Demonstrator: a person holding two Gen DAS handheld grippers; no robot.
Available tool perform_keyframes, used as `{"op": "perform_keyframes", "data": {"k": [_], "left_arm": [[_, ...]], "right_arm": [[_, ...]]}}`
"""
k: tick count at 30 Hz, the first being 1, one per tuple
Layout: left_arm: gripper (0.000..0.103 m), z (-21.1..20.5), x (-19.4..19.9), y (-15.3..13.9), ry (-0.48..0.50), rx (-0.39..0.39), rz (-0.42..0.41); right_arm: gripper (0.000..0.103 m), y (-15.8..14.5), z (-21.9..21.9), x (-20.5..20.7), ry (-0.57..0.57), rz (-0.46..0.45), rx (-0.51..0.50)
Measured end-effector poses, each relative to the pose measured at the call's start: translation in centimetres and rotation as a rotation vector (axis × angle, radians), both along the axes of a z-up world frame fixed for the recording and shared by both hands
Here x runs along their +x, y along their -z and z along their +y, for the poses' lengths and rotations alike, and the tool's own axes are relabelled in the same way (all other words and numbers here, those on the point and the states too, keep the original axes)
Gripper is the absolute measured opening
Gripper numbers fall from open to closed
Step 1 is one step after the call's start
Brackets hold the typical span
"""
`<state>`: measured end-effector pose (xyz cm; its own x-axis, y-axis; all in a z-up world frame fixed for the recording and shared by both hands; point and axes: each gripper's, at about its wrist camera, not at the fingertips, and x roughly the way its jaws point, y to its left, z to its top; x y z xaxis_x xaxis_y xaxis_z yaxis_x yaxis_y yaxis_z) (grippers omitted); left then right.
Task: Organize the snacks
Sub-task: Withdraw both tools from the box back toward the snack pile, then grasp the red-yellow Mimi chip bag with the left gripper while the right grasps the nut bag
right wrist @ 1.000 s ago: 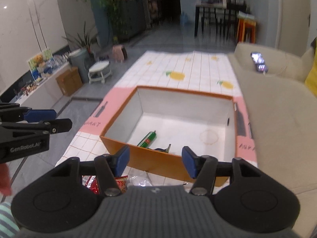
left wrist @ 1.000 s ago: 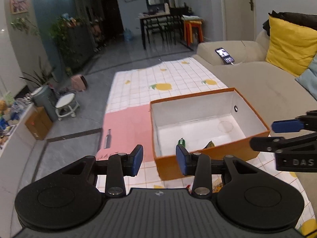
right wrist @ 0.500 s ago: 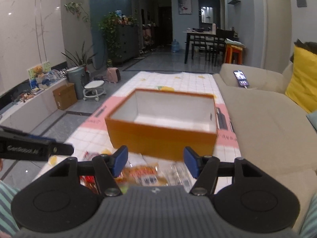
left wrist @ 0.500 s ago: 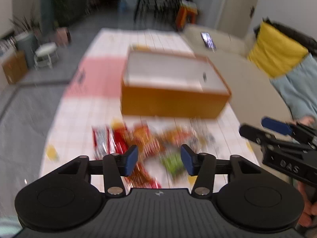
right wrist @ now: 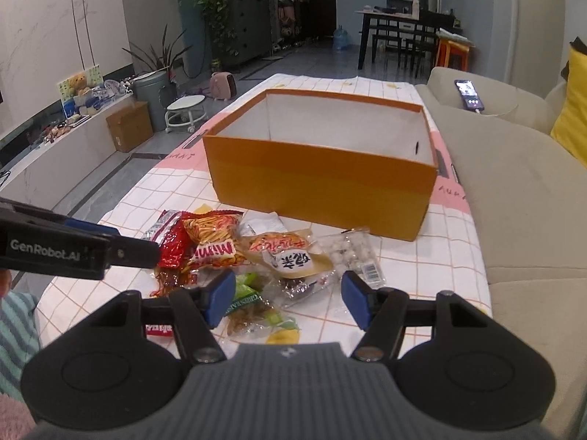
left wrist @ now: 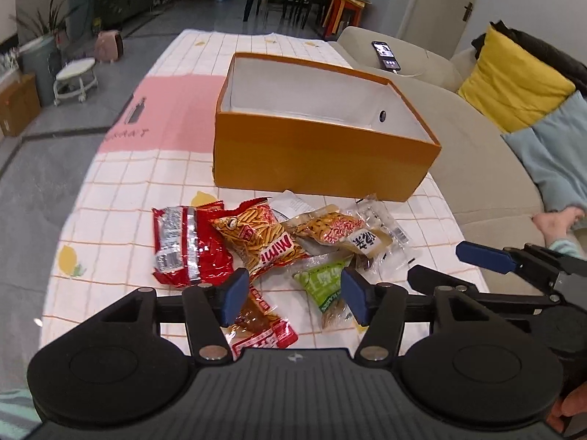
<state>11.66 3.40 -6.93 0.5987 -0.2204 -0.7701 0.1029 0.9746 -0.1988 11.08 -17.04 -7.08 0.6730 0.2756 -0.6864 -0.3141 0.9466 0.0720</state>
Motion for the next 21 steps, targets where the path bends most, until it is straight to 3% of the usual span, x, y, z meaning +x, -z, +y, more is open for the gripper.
{"op": "perform_keyframes", "data": {"k": [5, 21], "left_arm": [[0.067, 0.3, 2.2, 0.9, -0.022, 0.026, 0.029], [0.065, 0.9, 8.8, 5.8, -0.115, -0.044, 0.163]], "right_arm": [[0.064, 0.7, 0.5, 2.7, -0.006, 0.039, 0.009], [0.068, 5.0, 0.3, 11.4, -0.046, 0.201, 0.064]]}}
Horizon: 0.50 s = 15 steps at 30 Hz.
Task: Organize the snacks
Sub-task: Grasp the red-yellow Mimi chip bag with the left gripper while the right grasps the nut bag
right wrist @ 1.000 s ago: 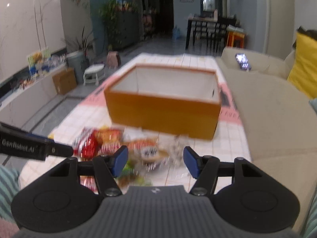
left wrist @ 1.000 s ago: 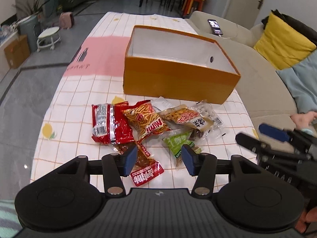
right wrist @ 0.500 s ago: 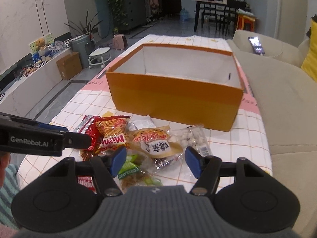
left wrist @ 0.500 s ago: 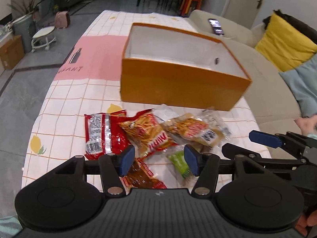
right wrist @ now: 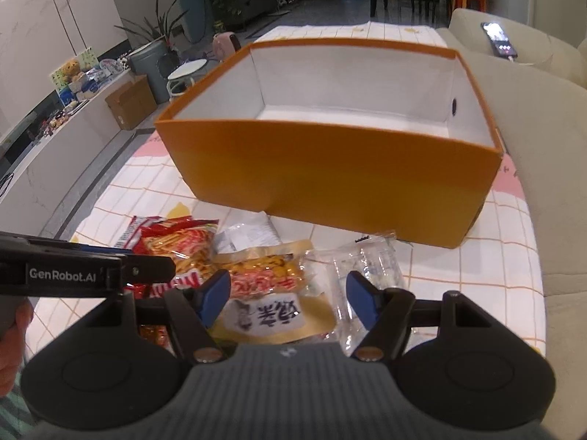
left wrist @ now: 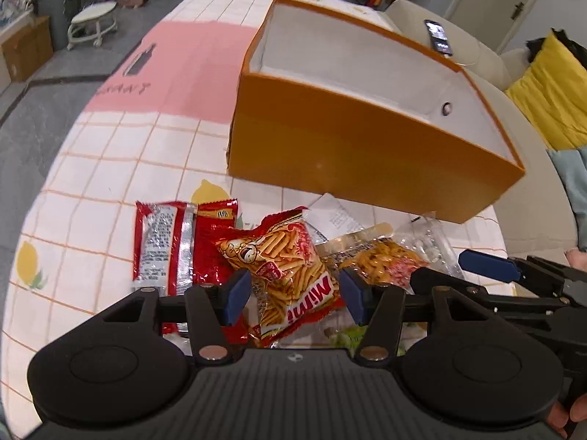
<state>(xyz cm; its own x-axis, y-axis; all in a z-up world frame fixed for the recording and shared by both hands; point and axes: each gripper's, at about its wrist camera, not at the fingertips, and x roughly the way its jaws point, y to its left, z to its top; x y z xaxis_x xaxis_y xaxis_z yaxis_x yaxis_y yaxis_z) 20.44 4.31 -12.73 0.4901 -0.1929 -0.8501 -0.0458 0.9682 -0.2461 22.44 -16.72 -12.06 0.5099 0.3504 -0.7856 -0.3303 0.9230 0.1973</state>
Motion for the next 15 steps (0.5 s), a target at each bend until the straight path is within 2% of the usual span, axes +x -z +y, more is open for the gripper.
{"op": "perform_keyframes", "data": {"k": [3, 7, 15], "left_arm": [[0.065, 0.2, 0.6, 0.9, -0.034, -0.027, 0.032], [0.065, 0.1, 1.2, 1.7, -0.051, -0.020, 0.060], [0.071, 0.7, 2.1, 2.8, -0.106, -0.066, 0.087]], "right_arm": [[0.068, 0.8, -0.2, 0.8, -0.015, 0.032, 0.034], [0.068, 1.9, -0.1, 1.6, -0.032, 0.074, 0.080], [0.072, 3.2, 0.5, 3.0, -0.046, 0.125, 0.154]]}}
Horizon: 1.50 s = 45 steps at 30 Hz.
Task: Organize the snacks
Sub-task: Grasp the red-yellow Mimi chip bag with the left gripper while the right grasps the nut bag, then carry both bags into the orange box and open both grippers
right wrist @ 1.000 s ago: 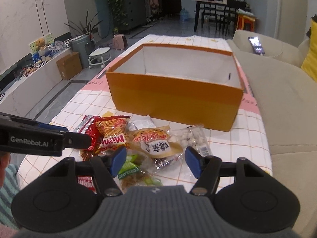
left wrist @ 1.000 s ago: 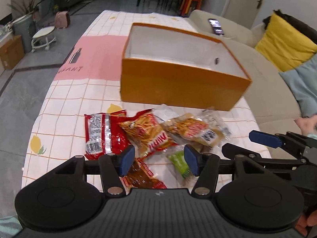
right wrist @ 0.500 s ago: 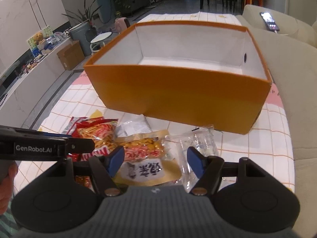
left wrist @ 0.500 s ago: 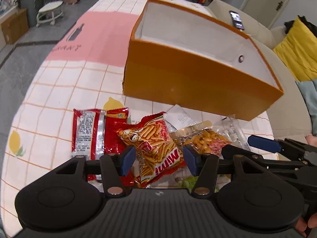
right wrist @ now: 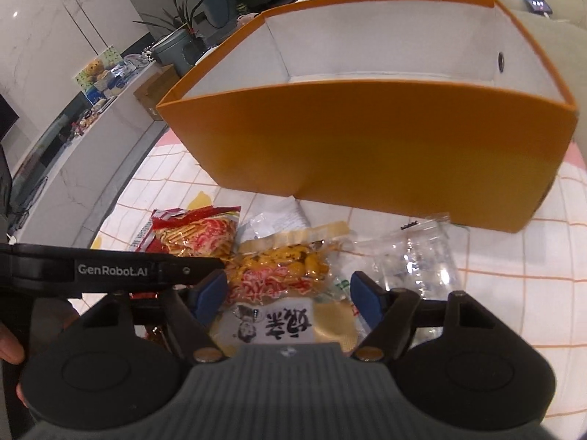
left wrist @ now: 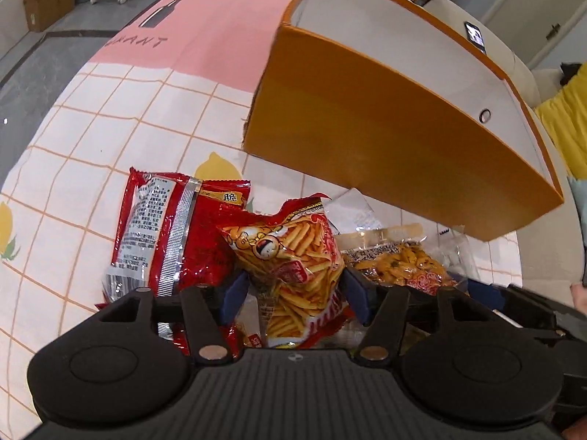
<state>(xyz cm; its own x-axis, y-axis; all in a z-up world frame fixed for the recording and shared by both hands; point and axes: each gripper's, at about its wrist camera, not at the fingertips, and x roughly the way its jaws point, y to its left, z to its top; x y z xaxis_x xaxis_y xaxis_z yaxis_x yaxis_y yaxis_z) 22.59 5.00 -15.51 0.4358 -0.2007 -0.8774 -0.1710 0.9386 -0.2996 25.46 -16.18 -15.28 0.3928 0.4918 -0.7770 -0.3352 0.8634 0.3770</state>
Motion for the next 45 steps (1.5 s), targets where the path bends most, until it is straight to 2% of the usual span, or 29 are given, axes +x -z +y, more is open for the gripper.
{"op": "perform_keyframes", "data": {"k": [5, 9, 13, 14, 15, 17, 28, 32, 42, 43, 44, 45], "left_arm": [[0.074, 0.2, 0.3, 0.3, -0.013, -0.017, 0.000], [0.063, 0.5, 0.1, 0.5, -0.014, -0.054, -0.006], [0.052, 0.4, -0.1, 0.3, -0.008, -0.048, -0.020], [0.049, 0.4, -0.1, 0.2, -0.009, -0.039, -0.020], [0.048, 0.4, -0.3, 0.1, -0.011, -0.029, -0.026], [0.046, 0.6, -0.6, -0.2, -0.011, -0.037, -0.035], [0.043, 0.6, -3.1, -3.0, -0.013, 0.020, -0.106], [0.043, 0.6, -4.4, -4.5, -0.009, 0.013, -0.141], [0.043, -0.5, -6.7, -8.3, 0.045, 0.036, -0.208], [0.043, -0.7, -6.8, -8.7, 0.053, 0.045, -0.215], [0.043, -0.9, -6.9, -9.2, 0.065, 0.056, -0.225], [0.043, -1.1, -7.0, -9.7, 0.078, 0.063, -0.233]], "right_arm": [[0.070, 0.5, -0.1, 0.3, 0.014, 0.026, 0.044], [0.068, 0.4, -0.1, -0.1, 0.005, 0.006, 0.039], [0.065, -0.1, -0.2, -0.6, 0.006, -0.009, 0.037], [0.044, -0.2, -0.4, -0.7, 0.010, -0.012, 0.041], [0.029, -0.5, -0.7, -0.8, 0.014, -0.009, 0.075], [0.026, -0.9, -0.9, -0.7, 0.020, 0.010, 0.089], [0.020, -3.3, -0.9, -3.2, 0.015, -0.084, 0.060], [0.020, -4.3, -1.3, -4.2, 0.025, -0.113, 0.050], [0.018, -7.8, -2.2, -7.5, 0.048, -0.186, 0.014], [0.018, -8.1, -2.4, -7.7, 0.050, -0.194, 0.017], [0.010, -8.5, -2.7, -7.9, 0.054, -0.201, 0.019], [0.010, -9.0, -3.0, -8.0, 0.058, -0.202, 0.026]]}}
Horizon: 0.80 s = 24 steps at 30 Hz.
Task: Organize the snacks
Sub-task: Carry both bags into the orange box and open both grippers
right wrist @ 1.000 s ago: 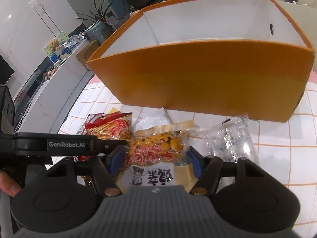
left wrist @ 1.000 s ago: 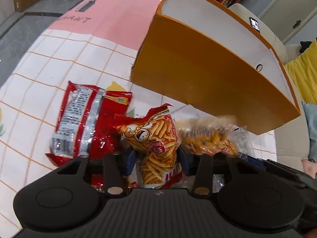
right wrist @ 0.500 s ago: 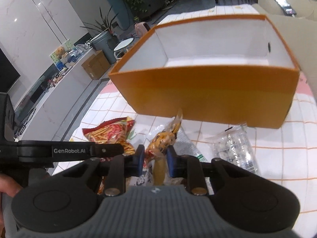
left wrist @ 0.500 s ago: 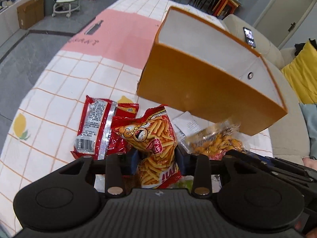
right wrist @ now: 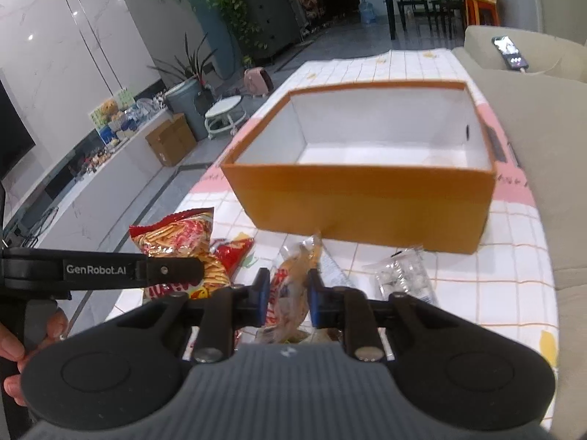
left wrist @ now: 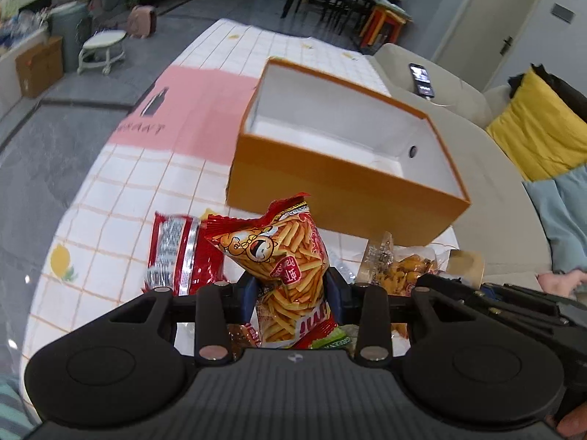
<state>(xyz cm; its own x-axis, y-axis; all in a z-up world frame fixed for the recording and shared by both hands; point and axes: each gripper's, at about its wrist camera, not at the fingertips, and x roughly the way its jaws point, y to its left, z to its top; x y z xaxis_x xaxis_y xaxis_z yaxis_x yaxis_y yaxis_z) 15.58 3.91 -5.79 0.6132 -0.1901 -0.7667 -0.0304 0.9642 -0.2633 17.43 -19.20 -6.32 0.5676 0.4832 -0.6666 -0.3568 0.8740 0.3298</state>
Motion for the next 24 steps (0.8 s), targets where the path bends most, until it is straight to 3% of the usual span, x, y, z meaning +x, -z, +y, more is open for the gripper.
{"op": "perform_keyframes", "data": {"k": [7, 14, 19, 24], "left_arm": [[0.043, -1.0, 0.8, -2.9, 0.076, 0.009, -0.034], [0.043, -1.8, 3.7, -5.4, 0.135, 0.019, -0.066], [0.043, -2.5, 7.5, -6.9, 0.175, 0.014, -0.072], [0.043, -3.4, 11.2, -7.1, 0.213, 0.051, -0.073]], "right_arm": [[0.010, -2.9, -1.9, 0.0, 0.031, -0.037, 0.000], [0.010, -7.2, -3.6, 2.5, 0.049, -0.103, 0.011], [0.010, -9.7, -3.9, 5.9, 0.062, -0.164, -0.017], [0.010, -9.6, -3.9, 10.3, 0.083, -0.152, -0.031]]}}
